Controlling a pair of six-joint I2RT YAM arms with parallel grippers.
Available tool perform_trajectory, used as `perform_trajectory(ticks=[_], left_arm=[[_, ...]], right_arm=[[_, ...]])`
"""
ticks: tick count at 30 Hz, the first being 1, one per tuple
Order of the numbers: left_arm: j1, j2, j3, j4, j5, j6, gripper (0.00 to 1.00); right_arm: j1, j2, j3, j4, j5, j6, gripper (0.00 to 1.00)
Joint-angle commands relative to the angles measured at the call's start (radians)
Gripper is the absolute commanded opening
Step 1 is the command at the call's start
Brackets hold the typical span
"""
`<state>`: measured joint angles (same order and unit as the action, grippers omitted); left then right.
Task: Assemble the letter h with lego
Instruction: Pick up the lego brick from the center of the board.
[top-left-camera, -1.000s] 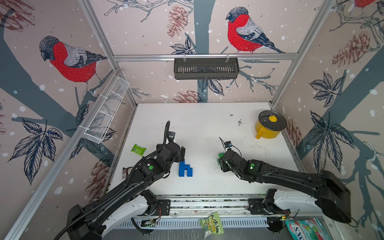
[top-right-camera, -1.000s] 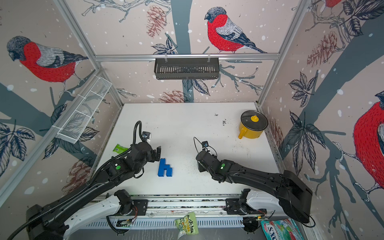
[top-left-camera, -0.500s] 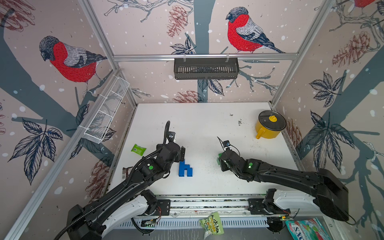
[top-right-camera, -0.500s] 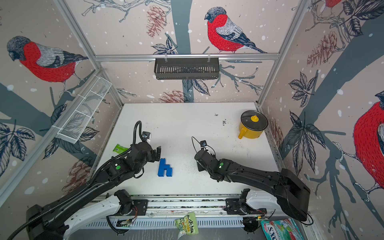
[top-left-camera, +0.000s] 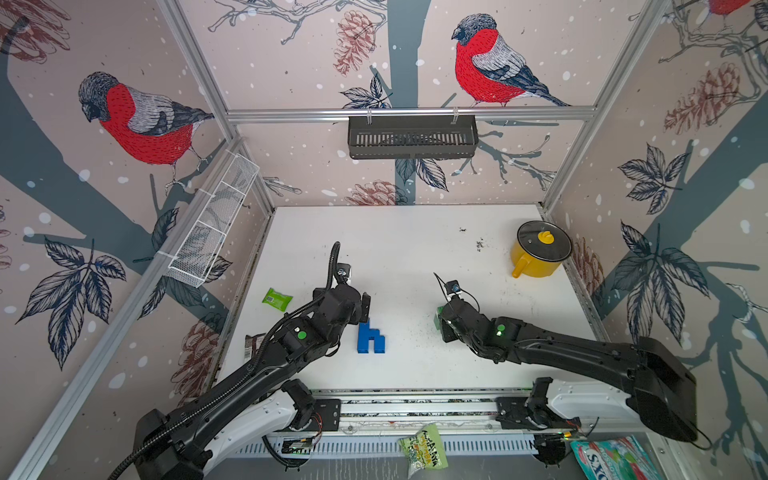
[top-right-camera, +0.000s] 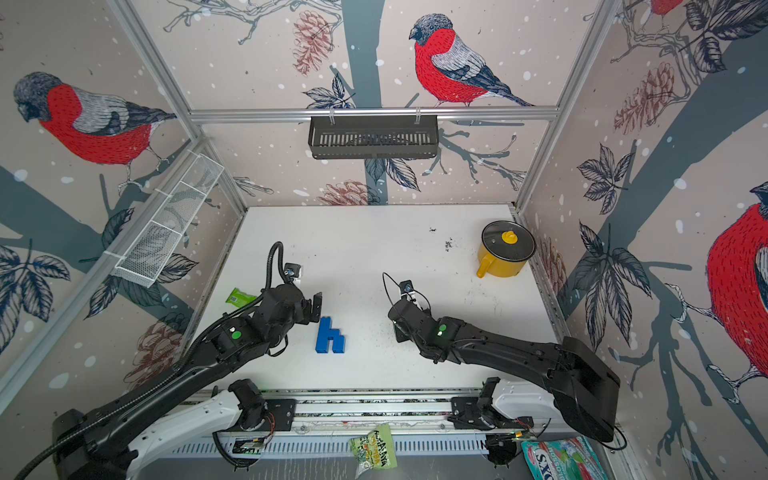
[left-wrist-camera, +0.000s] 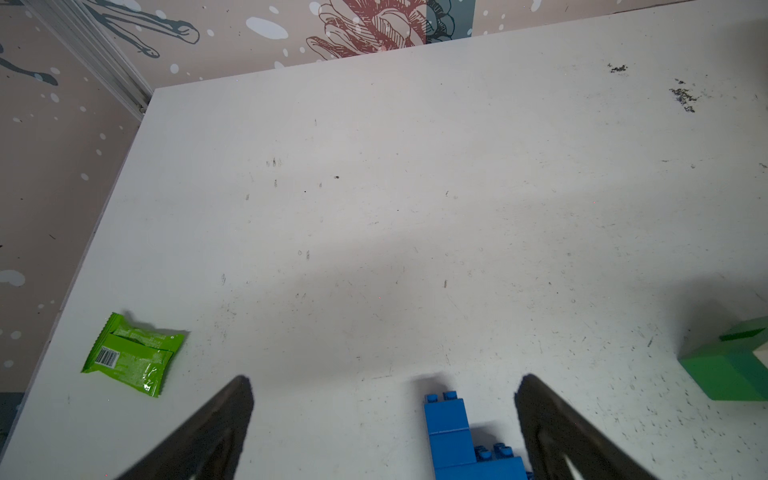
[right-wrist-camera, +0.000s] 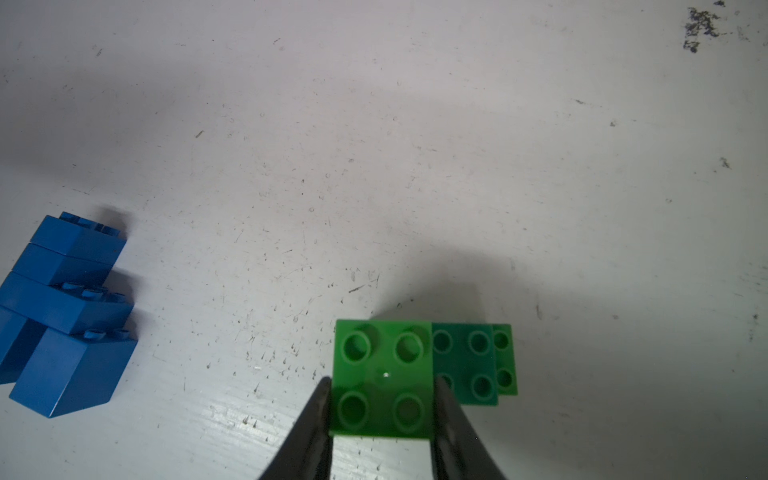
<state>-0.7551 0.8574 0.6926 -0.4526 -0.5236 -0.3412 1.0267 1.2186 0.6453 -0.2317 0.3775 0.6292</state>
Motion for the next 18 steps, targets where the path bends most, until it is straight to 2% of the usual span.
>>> perform_trajectory(ticks=[1,8,18], left_arm=[[0.000,-0.003,0.005,0.008,-0.009,-0.006,0.98],[0.000,-0.004,0.003,0.008,-0.009,-0.007,0.98],[0.001,-0.007,0.004,0.009,-0.010,-0.007,0.98]], right_arm=[[0.001,-0.003,0.010,-0.014,0.018,0.006,0.35],[0.005,0.003,0.032,-0.052,0.024,0.015,0.31],[0.009,0.021,0.163,-0.283,0.035,0.092,0.19]])
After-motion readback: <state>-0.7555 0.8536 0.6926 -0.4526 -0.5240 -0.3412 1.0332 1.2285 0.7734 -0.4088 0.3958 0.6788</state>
